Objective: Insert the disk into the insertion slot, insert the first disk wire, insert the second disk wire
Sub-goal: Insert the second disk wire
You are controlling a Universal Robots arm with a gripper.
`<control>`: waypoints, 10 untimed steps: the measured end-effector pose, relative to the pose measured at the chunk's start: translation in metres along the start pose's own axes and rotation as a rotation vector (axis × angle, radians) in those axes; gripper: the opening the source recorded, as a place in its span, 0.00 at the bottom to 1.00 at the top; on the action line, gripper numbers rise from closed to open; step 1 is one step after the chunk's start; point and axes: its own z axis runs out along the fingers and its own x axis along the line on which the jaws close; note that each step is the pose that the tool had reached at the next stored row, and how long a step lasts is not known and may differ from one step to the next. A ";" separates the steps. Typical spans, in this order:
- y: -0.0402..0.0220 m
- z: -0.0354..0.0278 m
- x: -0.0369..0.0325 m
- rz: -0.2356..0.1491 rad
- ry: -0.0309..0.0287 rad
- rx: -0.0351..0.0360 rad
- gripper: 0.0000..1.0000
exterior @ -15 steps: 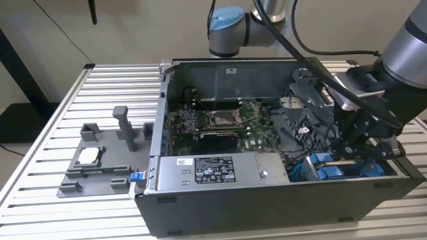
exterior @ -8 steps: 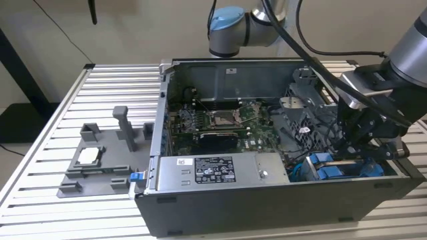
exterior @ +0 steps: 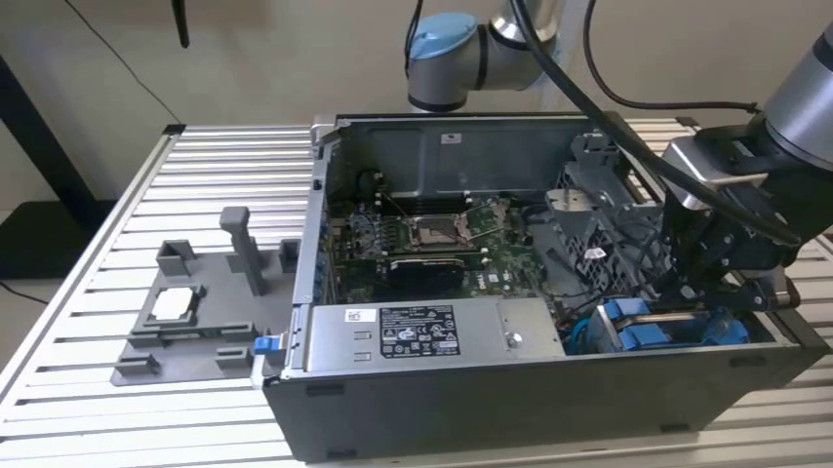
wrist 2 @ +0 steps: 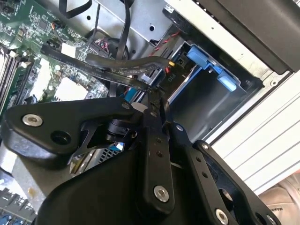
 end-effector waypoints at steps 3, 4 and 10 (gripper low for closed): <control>-0.0002 0.0006 0.0002 0.013 -0.0001 -0.0027 0.16; -0.0002 0.0009 0.0002 0.019 -0.0002 -0.0028 0.16; -0.0003 0.0017 -0.0001 0.055 -0.0010 0.0005 0.16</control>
